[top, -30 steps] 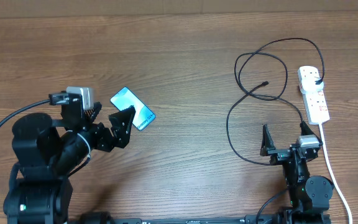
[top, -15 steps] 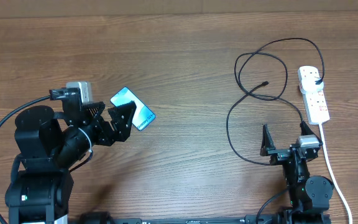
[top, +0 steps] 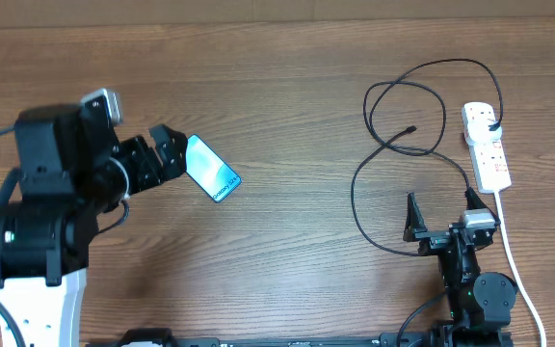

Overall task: Plug charger to phone and switch on socket
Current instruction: 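Move the left gripper forward toward the phone's lower edge, then grasp the phone's edge with the left gripper and tilt it up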

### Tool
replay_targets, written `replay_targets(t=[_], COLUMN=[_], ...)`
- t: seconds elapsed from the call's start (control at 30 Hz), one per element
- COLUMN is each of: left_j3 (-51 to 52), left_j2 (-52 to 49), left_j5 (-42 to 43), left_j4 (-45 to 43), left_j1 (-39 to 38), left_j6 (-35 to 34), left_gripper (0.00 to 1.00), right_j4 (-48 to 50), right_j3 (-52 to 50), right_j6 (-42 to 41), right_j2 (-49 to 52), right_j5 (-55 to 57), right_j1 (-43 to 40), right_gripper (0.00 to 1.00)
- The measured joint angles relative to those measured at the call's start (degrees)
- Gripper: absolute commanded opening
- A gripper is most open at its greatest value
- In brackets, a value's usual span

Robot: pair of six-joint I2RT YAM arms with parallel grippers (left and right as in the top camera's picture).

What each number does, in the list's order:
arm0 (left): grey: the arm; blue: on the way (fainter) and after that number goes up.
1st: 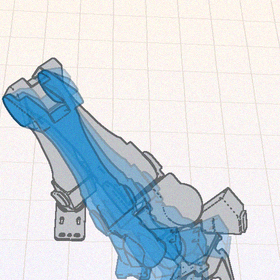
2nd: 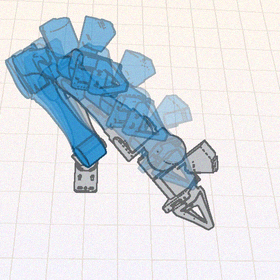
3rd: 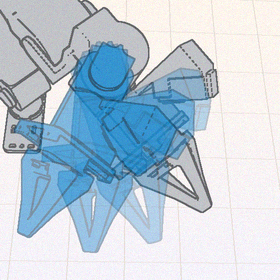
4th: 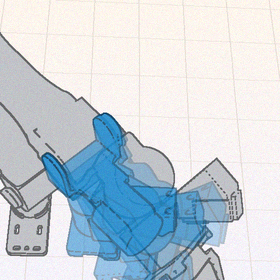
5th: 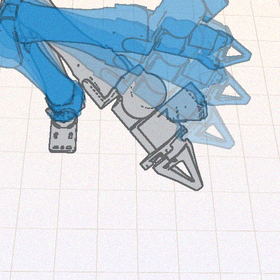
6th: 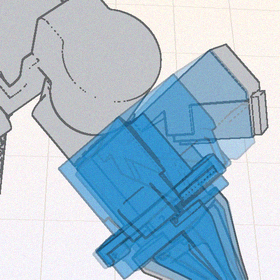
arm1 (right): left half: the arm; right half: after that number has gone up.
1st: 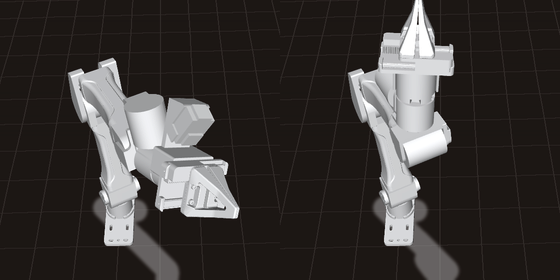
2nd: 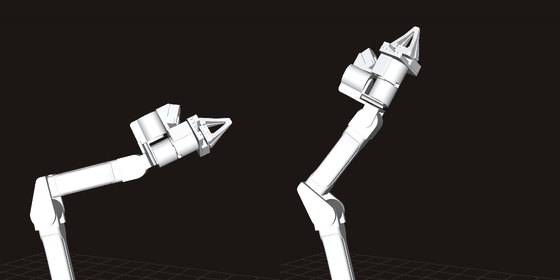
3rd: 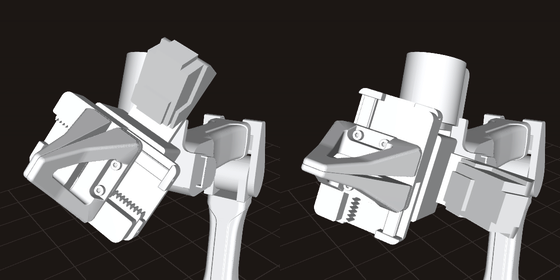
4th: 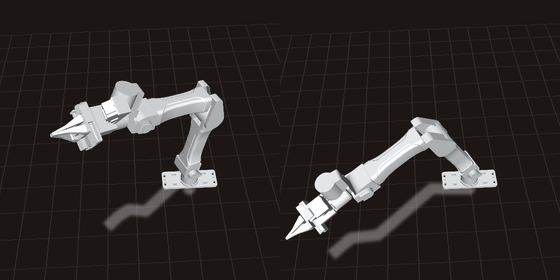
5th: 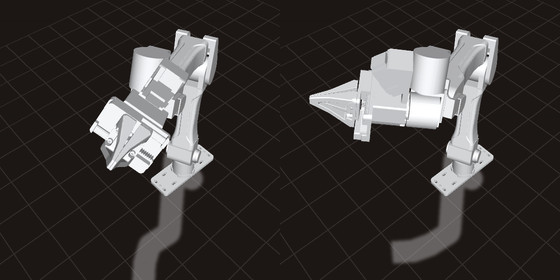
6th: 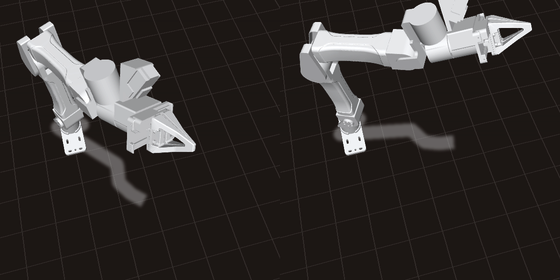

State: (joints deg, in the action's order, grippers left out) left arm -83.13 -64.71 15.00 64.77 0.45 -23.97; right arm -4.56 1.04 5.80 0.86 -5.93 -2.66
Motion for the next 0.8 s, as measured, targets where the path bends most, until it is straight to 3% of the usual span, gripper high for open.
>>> replay_targets(t=[0.3, 0.5, 0.67, 0.8], left_j3=[-9.4, -16.9, -29.3, -33.6], left_j2=[-8.3, -18.0, -29.9, -33.7], left_j5=[-22.5, -26.4, -27.5, -27.0], left_j4=[5.4, 11.6, 19.4, 20.9], left_j1=[-14.8, -16.9, -16.9, -16.9], left_j6=[-14.3, -19.1, -20.5, -20.2], left_gripper=[1.00, 1.00, 1.00, 1.00], right_j4=[0.1, 0.0, 0.0, 0.0], right_j3=[0.0, 0.0, 0.0, 0.0], right_j6=[0.0, 0.0, 0.0, 0.0], right_j2=[0.0, 0.0, 0.0, 0.0], right_j5=[0.0, 0.0, 0.0, 0.0], right_j1=[0.0, 0.0, 0.0, 0.0], right_gripper=[1.00, 1.00, 1.00, 1.00])
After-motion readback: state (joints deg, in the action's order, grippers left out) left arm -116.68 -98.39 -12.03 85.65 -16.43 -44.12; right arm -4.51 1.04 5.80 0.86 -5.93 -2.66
